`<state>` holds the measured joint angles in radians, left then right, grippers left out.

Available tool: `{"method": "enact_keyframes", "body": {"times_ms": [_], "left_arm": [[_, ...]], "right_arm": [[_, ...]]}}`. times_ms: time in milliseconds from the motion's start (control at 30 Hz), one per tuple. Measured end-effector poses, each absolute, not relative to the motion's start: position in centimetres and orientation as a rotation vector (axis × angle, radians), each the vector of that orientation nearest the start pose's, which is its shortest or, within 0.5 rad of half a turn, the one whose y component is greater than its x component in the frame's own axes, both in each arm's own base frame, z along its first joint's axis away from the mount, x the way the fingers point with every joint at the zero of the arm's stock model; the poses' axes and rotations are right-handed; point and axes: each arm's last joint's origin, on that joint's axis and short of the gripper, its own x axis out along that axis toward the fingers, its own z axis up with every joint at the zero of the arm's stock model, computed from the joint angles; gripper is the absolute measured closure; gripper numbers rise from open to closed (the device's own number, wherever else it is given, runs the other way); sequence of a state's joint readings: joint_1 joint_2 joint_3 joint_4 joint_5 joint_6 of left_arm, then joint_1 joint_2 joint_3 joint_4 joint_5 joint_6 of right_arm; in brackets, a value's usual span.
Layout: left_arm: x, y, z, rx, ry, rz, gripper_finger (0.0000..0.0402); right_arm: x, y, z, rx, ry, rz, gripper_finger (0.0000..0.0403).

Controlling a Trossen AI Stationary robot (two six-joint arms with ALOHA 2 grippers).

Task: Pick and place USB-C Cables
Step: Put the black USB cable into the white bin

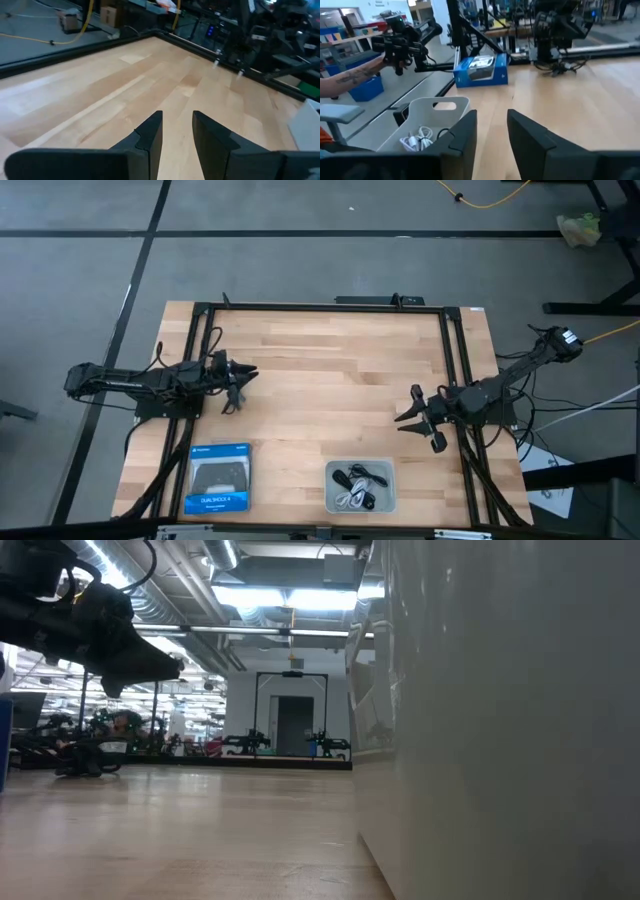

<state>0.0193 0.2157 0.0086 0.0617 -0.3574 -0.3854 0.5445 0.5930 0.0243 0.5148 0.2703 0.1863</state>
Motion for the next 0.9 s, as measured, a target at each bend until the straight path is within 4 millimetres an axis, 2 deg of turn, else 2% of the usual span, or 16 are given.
{"method": "enact_keyframes", "body": {"times_ms": [367, 667, 900], "left_arm": [[10.8, 1.3, 15.5, -0.353, 0.064, 0.423, 0.0302], [10.8, 1.3, 15.5, -0.354, 0.064, 0.422, 0.0302], [10.8, 1.3, 15.5, -0.354, 0.064, 0.422, 0.0302]], "right_arm": [[12.2, 4.9, 16.0, 0.051, 0.076, 0.306, 0.0299], [12.5, 3.1, 14.8, 0.090, 0.213, 0.328, 0.0300], [12.1, 2.3, 14.6, 0.132, 0.244, 0.341, 0.0301]]}}
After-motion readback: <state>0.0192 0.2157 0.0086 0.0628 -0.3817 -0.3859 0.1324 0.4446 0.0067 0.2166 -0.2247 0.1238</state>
